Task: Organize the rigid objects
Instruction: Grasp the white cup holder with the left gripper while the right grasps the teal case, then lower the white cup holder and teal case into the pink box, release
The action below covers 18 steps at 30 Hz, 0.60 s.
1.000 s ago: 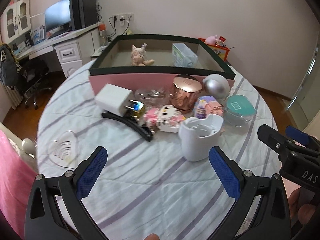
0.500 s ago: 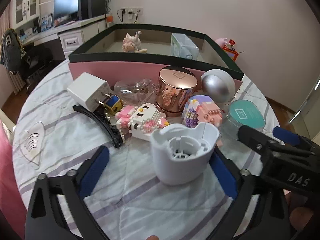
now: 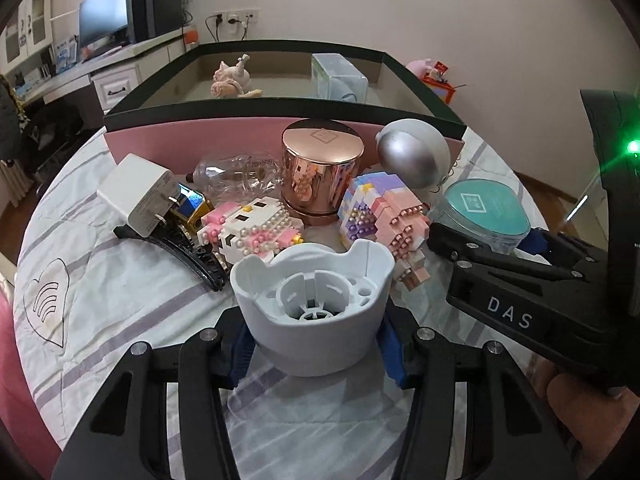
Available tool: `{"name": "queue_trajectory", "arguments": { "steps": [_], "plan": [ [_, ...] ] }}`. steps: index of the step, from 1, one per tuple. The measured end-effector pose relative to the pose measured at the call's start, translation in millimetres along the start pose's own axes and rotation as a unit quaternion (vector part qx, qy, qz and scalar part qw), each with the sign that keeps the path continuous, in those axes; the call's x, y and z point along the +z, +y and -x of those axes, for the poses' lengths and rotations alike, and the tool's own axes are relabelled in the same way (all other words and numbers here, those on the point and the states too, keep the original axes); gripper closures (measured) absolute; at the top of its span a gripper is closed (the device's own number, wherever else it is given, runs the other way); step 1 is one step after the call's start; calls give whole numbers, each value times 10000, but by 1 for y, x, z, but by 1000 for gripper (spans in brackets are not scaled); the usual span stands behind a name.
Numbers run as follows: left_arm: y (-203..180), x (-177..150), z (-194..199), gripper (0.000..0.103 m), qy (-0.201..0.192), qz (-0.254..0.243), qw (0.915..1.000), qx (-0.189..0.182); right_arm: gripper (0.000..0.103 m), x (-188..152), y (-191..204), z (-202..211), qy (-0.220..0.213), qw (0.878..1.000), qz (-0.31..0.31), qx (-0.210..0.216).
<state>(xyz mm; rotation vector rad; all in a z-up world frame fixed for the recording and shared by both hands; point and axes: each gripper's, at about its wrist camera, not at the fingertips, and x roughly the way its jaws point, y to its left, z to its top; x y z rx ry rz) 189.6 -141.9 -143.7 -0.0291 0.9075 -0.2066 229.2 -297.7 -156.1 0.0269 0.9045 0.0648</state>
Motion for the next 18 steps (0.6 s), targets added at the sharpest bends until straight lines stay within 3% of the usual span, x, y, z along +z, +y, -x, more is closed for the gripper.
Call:
{"name": "queue_trajectory", "arguments": {
  "steps": [18],
  "plan": [
    [12, 8, 64, 50, -433, -144, 9987, -211, 32, 6, 8, 72, -525, 9984, -150, 135]
  ]
}}
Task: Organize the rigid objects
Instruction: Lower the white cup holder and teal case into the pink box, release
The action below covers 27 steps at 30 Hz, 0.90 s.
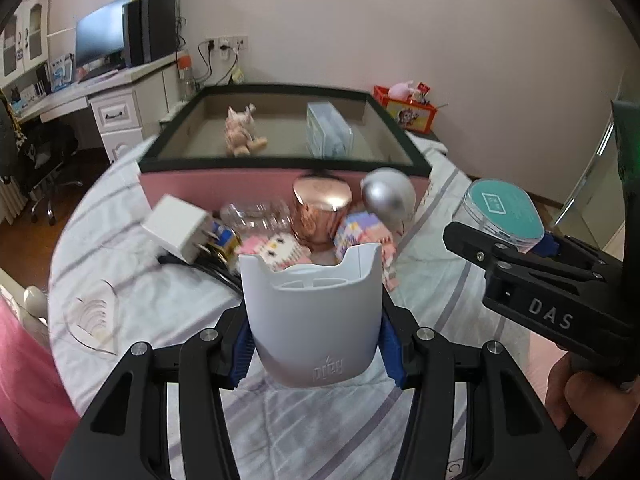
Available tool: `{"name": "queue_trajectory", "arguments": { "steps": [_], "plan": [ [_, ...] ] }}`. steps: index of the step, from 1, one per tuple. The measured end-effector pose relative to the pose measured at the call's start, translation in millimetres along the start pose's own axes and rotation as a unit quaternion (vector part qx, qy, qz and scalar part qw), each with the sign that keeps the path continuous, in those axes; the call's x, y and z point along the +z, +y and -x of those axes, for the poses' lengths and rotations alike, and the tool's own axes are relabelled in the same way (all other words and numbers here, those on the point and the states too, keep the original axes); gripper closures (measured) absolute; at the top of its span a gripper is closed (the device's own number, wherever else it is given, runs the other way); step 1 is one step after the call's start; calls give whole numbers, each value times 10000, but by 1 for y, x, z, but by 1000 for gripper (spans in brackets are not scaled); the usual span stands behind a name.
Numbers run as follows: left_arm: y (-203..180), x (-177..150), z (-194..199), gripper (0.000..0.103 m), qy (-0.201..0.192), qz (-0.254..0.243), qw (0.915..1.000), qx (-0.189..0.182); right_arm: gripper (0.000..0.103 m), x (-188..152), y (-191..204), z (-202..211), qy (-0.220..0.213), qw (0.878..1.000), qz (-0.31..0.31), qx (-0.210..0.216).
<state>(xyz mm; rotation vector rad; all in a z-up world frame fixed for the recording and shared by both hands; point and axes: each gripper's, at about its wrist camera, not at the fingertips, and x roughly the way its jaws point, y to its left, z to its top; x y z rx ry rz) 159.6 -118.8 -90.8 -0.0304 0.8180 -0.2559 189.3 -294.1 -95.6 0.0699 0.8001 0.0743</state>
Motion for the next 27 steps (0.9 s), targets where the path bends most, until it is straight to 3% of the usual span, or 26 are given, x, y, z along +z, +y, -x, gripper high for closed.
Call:
{"name": "queue_trajectory", "arguments": {
  "steps": [6, 13, 20, 27],
  "plan": [
    [15, 29, 19, 50, -280, -95, 9996, 12, 32, 22, 15, 18, -217, 9995, 129, 192],
    [39, 91, 14, 50, -594, -186, 9980, 84, 32, 73, 27, 15, -406, 9979, 320, 390],
    [65, 149, -32, 50, -527, -148, 9984, 133, 32, 132, 27, -32, -314, 9983, 330, 364],
    [73, 192, -97, 50, -228, -247, 9992, 197, 32, 168, 17, -98, -22, 9995, 116, 281]
  ]
}}
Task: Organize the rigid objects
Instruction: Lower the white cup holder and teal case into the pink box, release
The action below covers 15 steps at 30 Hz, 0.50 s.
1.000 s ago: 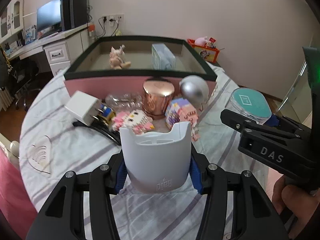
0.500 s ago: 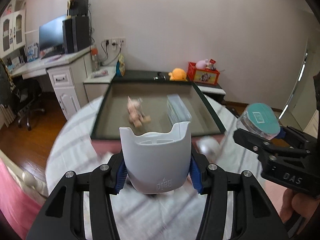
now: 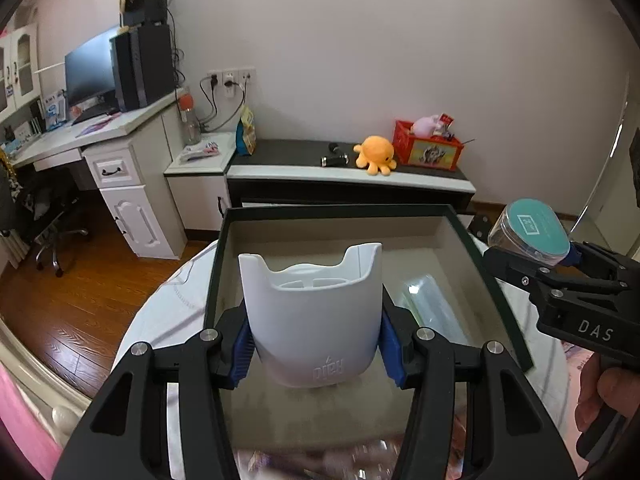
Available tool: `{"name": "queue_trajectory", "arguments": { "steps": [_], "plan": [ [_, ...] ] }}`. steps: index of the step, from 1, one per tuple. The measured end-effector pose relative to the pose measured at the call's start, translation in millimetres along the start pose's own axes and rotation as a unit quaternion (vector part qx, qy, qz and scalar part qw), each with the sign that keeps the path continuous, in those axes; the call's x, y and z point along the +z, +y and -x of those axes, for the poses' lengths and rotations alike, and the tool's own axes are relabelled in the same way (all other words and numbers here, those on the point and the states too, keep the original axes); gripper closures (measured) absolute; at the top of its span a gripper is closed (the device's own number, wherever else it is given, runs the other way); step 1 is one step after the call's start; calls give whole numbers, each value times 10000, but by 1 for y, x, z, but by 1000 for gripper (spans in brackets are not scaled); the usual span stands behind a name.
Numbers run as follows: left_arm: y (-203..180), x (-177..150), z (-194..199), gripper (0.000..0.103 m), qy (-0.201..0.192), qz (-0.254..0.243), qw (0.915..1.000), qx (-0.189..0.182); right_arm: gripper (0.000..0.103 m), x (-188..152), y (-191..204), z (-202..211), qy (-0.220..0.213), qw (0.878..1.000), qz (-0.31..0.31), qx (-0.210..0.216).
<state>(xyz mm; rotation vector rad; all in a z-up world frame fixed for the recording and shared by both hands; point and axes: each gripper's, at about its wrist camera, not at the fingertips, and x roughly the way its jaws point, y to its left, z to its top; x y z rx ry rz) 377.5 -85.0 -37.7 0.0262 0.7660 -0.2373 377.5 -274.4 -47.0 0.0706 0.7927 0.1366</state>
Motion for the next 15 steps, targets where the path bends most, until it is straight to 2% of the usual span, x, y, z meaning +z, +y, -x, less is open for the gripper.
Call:
{"name": "queue_trajectory", "arguments": {
  "steps": [7, 13, 14, 15],
  "plan": [
    [0, 14, -63, 50, 395, 9, 9992, 38, 32, 13, -12, -62, 485, 9986, -223, 34],
    [-5, 14, -89, 49, 631, -40, 9980, 52, 32, 9, -18, -88, 771, 9964, -351, 91],
    [-5, 13, -91, 46, 657, -46, 9978, 67, 32, 8, -17, -89, 795, 9961, -359, 119],
    [-5, 12, -94, 34, 736, -45, 9972, 82, 31, 7, -17, -90, 823, 9958, -376, 156]
  ]
}}
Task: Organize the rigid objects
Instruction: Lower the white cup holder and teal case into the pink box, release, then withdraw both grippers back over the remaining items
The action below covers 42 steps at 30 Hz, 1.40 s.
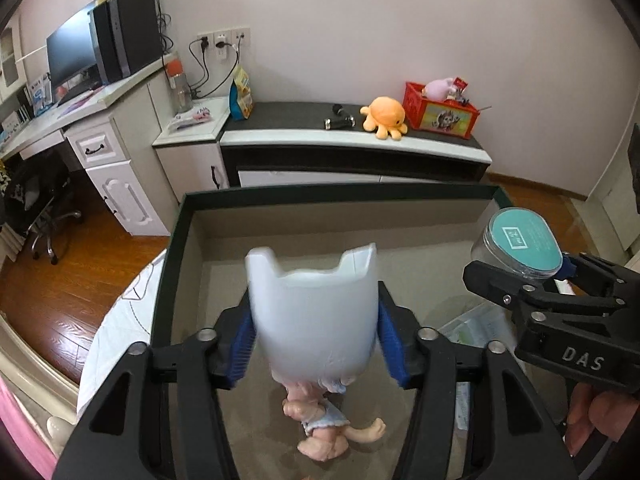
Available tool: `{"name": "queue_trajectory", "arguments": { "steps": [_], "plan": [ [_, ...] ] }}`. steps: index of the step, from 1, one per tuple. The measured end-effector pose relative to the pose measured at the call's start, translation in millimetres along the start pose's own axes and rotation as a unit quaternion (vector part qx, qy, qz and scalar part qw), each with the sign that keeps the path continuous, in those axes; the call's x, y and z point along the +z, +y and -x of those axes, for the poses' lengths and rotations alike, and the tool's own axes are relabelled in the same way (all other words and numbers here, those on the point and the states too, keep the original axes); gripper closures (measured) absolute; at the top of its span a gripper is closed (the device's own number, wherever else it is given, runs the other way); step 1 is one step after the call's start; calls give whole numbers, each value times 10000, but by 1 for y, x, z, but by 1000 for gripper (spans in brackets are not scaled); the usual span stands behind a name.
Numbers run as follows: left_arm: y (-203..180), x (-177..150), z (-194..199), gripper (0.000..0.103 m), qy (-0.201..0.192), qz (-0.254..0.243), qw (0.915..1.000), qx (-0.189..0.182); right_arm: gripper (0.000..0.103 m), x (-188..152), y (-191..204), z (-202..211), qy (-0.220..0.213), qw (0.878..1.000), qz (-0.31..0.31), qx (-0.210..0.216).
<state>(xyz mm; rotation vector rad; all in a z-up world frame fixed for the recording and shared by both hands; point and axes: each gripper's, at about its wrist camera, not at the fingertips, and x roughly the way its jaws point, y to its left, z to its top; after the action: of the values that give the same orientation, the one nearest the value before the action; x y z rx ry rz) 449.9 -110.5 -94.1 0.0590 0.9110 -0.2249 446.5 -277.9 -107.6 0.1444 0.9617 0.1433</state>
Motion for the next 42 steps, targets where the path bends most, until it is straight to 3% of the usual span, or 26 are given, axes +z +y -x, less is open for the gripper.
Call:
{"name": "queue_trajectory", "arguments": {
  "steps": [2, 4, 8, 9, 10, 11, 17, 22, 34, 42],
  "plan": [
    [1, -2, 0, 26, 22, 12, 10000, 94, 31, -2, 0, 0, 43, 10000, -9, 61],
    [6, -4, 7, 23, -96, 106, 9998, 100, 22, -4, -1, 3, 24, 10000, -39, 89],
    [17, -11, 35, 2, -440, 329, 9985, 82, 17, -10, 0, 14, -2, 9999, -53, 106],
    [19, -13, 41, 0, -529, 354, 9979, 114, 10, -10, 0, 17, -42, 10000, -85, 30],
    [20, -17, 54, 0, -695, 383, 9967, 165, 2, -13, -1, 26, -191, 9996, -168, 142],
    [20, -21, 65, 0, -806, 385, 9957, 230, 0, -14, -1, 30, -264, 9993, -209, 190],
    [25, -40, 118, 0, -1179, 358, 9914, 451, 0, -30, 7, 68, -665, 9969, -409, 57],
    [29, -61, 164, 0, -1489, 478, 9869, 398, 0, -52, 18, 109, -1064, 9933, -444, 37],
    [14, -131, 240, 0, -1796, 543, 9820, 199, 0, -136, 25, 193, -1719, 9824, -619, 391],
    [10, -182, 262, 0, -1812, 678, 9808, 256, 0, -188, 33, 229, -2086, 9765, -488, 215]
  ]
}}
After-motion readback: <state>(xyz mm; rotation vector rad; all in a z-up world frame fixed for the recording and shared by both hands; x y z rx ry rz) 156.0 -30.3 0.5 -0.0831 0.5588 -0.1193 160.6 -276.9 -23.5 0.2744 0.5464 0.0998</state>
